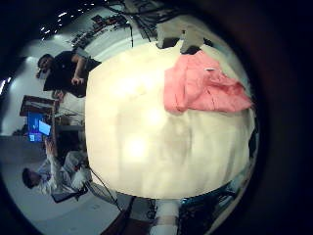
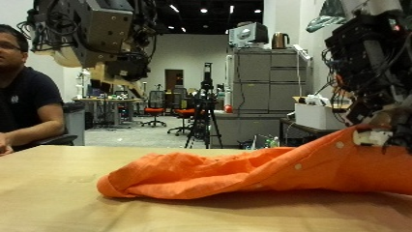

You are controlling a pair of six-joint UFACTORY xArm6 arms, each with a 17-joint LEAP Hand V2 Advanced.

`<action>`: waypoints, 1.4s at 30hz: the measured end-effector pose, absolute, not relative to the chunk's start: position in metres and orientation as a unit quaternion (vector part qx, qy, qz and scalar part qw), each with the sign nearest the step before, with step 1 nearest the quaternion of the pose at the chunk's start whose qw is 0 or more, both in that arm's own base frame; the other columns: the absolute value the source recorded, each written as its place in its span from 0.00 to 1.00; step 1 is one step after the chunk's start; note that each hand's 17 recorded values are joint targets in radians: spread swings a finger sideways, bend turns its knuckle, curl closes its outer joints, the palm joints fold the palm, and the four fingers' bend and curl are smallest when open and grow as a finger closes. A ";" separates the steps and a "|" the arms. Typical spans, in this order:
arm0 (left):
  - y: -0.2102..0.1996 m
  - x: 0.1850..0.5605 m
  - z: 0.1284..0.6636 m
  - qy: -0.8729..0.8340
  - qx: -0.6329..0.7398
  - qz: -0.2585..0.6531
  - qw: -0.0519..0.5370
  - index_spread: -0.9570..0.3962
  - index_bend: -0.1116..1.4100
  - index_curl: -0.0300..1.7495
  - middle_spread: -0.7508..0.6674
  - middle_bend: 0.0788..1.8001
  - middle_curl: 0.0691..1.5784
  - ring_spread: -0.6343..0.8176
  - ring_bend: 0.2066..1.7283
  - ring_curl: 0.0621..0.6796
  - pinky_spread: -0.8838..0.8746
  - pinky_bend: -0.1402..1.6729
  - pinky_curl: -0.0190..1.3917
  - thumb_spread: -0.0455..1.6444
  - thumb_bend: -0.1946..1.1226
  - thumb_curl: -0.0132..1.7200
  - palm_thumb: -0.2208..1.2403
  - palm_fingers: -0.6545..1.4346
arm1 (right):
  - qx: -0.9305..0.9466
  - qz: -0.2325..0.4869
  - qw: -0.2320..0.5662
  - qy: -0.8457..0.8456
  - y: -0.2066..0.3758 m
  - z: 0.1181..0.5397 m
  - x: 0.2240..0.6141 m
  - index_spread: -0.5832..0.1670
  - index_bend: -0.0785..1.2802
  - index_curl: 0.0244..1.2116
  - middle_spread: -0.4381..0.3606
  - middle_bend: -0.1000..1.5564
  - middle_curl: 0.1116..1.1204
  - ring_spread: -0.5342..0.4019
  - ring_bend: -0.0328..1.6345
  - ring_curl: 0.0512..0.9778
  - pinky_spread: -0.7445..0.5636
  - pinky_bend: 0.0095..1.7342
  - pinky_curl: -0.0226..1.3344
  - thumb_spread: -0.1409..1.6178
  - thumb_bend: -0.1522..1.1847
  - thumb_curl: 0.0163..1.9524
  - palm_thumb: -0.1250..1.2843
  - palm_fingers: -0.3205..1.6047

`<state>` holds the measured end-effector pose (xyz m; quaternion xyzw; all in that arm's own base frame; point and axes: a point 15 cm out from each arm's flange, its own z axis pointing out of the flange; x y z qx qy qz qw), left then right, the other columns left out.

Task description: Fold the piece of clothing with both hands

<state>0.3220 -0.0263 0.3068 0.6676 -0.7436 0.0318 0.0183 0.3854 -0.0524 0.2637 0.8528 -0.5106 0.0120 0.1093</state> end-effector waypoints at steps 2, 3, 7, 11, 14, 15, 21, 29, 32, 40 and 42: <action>-0.017 0.321 0.307 -0.734 0.678 0.031 0.020 0.85 0.18 0.17 0.68 0.08 0.19 0.76 0.24 0.22 0.72 0.27 0.23 0.73 0.14 0.23 0.60 0.36 | 0.860 0.030 0.100 -0.500 -0.039 0.280 0.394 0.44 0.85 0.64 0.40 0.85 0.64 0.35 0.83 0.67 0.36 0.70 0.61 0.73 0.13 0.34 0.90 0.75; -0.015 0.320 0.308 -0.732 0.680 0.033 0.022 0.85 0.18 0.17 0.68 0.08 0.19 0.76 0.24 0.23 0.72 0.27 0.23 0.73 0.14 0.23 0.60 0.36 | 0.863 0.043 0.092 -0.494 -0.031 0.294 0.400 0.44 0.85 0.64 0.40 0.85 0.64 0.35 0.83 0.67 0.36 0.70 0.61 0.73 0.13 0.34 0.90 0.75; -0.013 0.318 0.314 -0.726 0.686 0.047 0.026 0.84 0.18 0.17 0.68 0.09 0.19 0.76 0.23 0.22 0.72 0.27 0.23 0.74 0.14 0.23 0.60 0.36 | 0.881 0.079 0.069 -0.461 0.011 0.337 0.424 0.45 0.85 0.64 0.41 0.85 0.64 0.35 0.83 0.68 0.37 0.69 0.62 0.73 0.12 0.36 0.89 0.75; -0.009 0.318 0.319 -0.721 0.690 0.058 0.025 0.84 0.18 0.17 0.68 0.09 0.19 0.75 0.23 0.22 0.72 0.26 0.23 0.74 0.14 0.23 0.60 0.36 | 0.906 0.102 0.049 -0.409 0.077 0.361 0.446 0.45 0.86 0.65 0.40 0.85 0.64 0.34 0.83 0.68 0.36 0.69 0.63 0.73 0.11 0.36 0.87 0.74; -0.008 0.318 0.319 -0.719 0.692 0.059 0.026 0.84 0.18 0.17 0.67 0.08 0.19 0.75 0.23 0.22 0.72 0.26 0.23 0.74 0.14 0.23 0.60 0.36 | 0.925 0.114 0.038 -0.360 0.136 0.368 0.457 0.46 0.86 0.65 0.40 0.85 0.64 0.34 0.83 0.68 0.36 0.68 0.64 0.74 0.11 0.37 0.87 0.74; -0.005 0.318 0.319 -0.715 0.696 0.060 0.024 0.84 0.18 0.17 0.67 0.08 0.19 0.75 0.23 0.22 0.72 0.26 0.23 0.74 0.14 0.23 0.60 0.37 | 0.933 0.117 0.034 -0.338 0.164 0.368 0.460 0.46 0.86 0.66 0.40 0.85 0.64 0.34 0.83 0.68 0.36 0.67 0.64 0.74 0.11 0.37 0.86 0.74; 0.012 0.316 0.327 -0.694 0.716 0.072 0.020 0.83 0.18 0.18 0.67 0.08 0.19 0.75 0.23 0.22 0.71 0.26 0.23 0.74 0.14 0.23 0.60 0.37 | 0.958 0.114 0.041 -0.262 0.259 0.340 0.464 0.46 0.86 0.66 0.40 0.85 0.64 0.34 0.83 0.69 0.36 0.66 0.65 0.75 0.11 0.37 0.84 0.73; 0.077 0.300 0.349 -0.609 0.788 0.086 -0.019 0.82 0.18 0.18 0.66 0.09 0.19 0.75 0.22 0.21 0.71 0.25 0.23 0.73 0.14 0.23 0.62 0.37 | 0.966 0.105 0.039 -0.234 0.305 0.292 0.476 0.46 0.85 0.67 0.40 0.84 0.65 0.33 0.83 0.69 0.35 0.65 0.67 0.77 0.11 0.37 0.84 0.73; 0.097 0.293 0.358 -0.584 0.806 0.089 -0.033 0.82 0.18 0.18 0.65 0.09 0.19 0.75 0.21 0.21 0.71 0.25 0.23 0.72 0.14 0.24 0.63 0.37 | 0.966 0.105 0.031 -0.236 0.313 0.279 0.482 0.46 0.85 0.67 0.40 0.84 0.65 0.33 0.82 0.69 0.34 0.64 0.68 0.78 0.11 0.37 0.84 0.73; 0.097 0.288 0.354 -0.583 0.808 0.086 -0.023 0.82 0.18 0.18 0.64 0.08 0.19 0.75 0.21 0.21 0.71 0.24 0.23 0.72 0.14 0.24 0.64 0.38 | 0.961 0.105 -0.057 -0.249 0.352 0.261 0.511 0.41 0.75 0.67 0.37 0.80 0.63 0.31 0.79 0.66 0.28 0.61 0.65 0.79 0.09 0.33 0.74 0.66; 0.095 0.289 0.353 -0.586 0.806 0.085 -0.022 0.82 0.18 0.18 0.64 0.08 0.19 0.75 0.21 0.21 0.70 0.24 0.23 0.71 0.14 0.24 0.64 0.38 | 0.961 0.104 -0.059 -0.251 0.351 0.258 0.513 0.38 0.67 0.67 0.35 0.76 0.62 0.29 0.80 0.66 0.23 0.60 0.64 0.79 0.10 0.32 0.73 0.56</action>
